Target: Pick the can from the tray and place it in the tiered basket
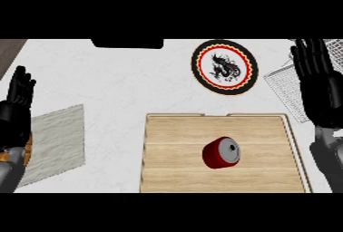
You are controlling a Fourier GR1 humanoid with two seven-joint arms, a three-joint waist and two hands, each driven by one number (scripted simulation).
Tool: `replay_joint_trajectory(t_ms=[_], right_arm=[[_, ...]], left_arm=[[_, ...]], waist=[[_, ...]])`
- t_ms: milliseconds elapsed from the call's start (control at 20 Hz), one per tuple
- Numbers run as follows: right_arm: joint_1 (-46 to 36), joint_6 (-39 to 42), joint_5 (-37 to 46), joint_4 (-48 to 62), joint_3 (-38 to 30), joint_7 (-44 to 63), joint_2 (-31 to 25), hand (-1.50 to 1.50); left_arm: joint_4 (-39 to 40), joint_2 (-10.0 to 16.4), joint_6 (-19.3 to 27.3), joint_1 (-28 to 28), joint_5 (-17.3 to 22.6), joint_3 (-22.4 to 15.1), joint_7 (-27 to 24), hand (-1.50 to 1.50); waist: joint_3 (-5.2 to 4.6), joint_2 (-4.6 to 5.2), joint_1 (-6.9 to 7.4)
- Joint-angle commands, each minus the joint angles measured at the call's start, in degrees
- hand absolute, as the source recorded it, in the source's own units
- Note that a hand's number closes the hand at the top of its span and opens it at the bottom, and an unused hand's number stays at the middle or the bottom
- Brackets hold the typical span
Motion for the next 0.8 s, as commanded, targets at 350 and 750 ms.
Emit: replay_joint_trajectory(t_ms=[350,750], right_arm=[[17.9,-14.1,5.2,4.2,0.9,14.3,-1.1,1.50],[33.9,-32.6,13.6,-26.1,7.1,29.9,-2.9,-1.50]], left_arm=[[1.8,1.7,-2.3,2.1,-4.0,-3.8,4.0,0.00],[-1.3,0.1,-2.3,1.7,-6.5,-7.1,8.6,0.00]], waist=[[0.07,0.62,-5.50],[0.93,-1.61,-2.70]])
